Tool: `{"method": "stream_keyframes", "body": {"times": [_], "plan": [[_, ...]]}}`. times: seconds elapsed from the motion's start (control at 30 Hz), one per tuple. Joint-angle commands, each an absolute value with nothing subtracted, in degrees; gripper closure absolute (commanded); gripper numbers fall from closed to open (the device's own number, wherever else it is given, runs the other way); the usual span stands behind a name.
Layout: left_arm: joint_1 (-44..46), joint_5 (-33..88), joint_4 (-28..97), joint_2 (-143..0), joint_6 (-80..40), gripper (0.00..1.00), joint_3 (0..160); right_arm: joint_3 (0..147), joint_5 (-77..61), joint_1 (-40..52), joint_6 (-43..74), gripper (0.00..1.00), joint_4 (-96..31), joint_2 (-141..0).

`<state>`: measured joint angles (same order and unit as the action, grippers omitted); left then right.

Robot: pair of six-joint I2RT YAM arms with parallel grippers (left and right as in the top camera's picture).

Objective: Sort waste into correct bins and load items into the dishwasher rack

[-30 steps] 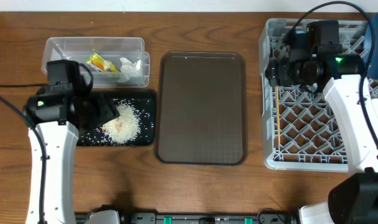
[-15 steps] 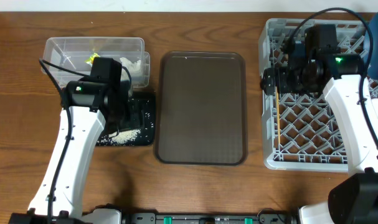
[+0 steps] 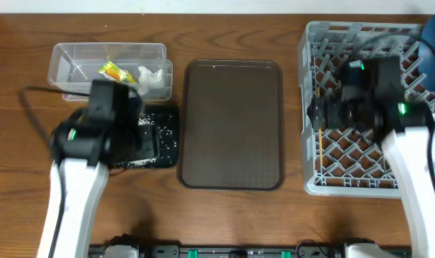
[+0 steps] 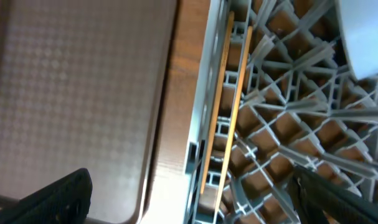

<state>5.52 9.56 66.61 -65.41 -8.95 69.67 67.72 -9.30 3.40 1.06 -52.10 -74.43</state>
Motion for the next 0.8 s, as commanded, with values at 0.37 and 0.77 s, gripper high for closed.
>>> {"method": "stream_keyframes", "body": {"times": [0.37,0.77], "plan": [[5.56,5.69,56.49,-38.92,-9.23,0.09,56.47,48.14,-7.31,3.03,1.23,0.01,-45.56,-45.5],[5.54,5.69,56.49,-38.92,-9.23,0.08,56.47,48.14,-7.31,3.03,1.23,0.01,-50.57,-45.39]]}}
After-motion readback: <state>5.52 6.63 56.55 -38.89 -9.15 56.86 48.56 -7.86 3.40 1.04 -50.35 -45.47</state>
